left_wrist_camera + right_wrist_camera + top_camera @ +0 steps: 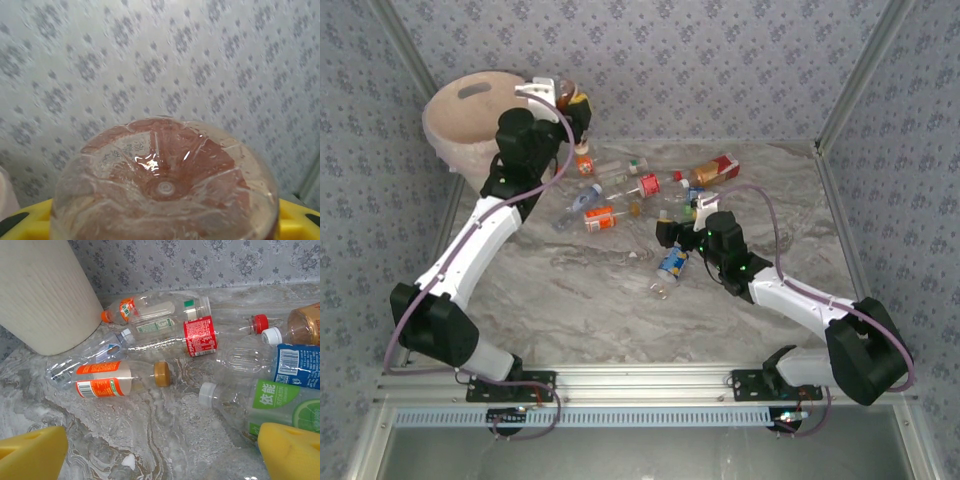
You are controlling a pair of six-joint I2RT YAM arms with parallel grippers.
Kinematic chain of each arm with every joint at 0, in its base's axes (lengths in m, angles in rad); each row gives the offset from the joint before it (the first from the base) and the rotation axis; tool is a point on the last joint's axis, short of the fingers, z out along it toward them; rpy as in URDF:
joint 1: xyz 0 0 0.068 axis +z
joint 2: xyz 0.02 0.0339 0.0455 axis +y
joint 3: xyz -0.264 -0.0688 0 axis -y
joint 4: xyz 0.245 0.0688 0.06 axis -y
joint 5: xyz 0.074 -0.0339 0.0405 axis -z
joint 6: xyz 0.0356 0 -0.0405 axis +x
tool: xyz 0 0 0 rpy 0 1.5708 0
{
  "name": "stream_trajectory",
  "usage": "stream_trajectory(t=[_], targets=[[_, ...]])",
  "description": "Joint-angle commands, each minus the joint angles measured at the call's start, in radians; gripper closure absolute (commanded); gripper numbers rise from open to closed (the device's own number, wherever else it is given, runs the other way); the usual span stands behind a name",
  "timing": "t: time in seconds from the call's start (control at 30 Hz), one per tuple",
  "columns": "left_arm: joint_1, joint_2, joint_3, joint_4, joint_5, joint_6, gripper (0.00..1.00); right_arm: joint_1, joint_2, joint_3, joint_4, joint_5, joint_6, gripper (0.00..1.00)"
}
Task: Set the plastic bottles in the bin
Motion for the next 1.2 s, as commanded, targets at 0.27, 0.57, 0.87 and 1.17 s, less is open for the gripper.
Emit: stream_trajectory(t=[0.27, 0.57, 0.87, 1.17], targets=[[0.149, 0.068, 0.179, 0.094, -0.142, -0.002, 0.48, 0.017, -0.005, 0.034, 0.013, 0.005, -0.029, 0.0], [0.347, 0.154, 0.267, -0.042, -0.159, -0.222, 0.48, 0.024, -0.019, 0.035, -0.005, 0.019, -0.041, 0.0], [0.434, 0.147, 0.24, -0.279, -0.27, -0.398, 0.47, 0.032, -0.024, 0.04, -0.021, 0.03, -0.052, 0.0], [0.491, 0.177, 0.266, -0.393, -0.278, -0.402, 0.43, 0.039, -0.022, 0.043, -0.03, 0.037, -0.063, 0.0]])
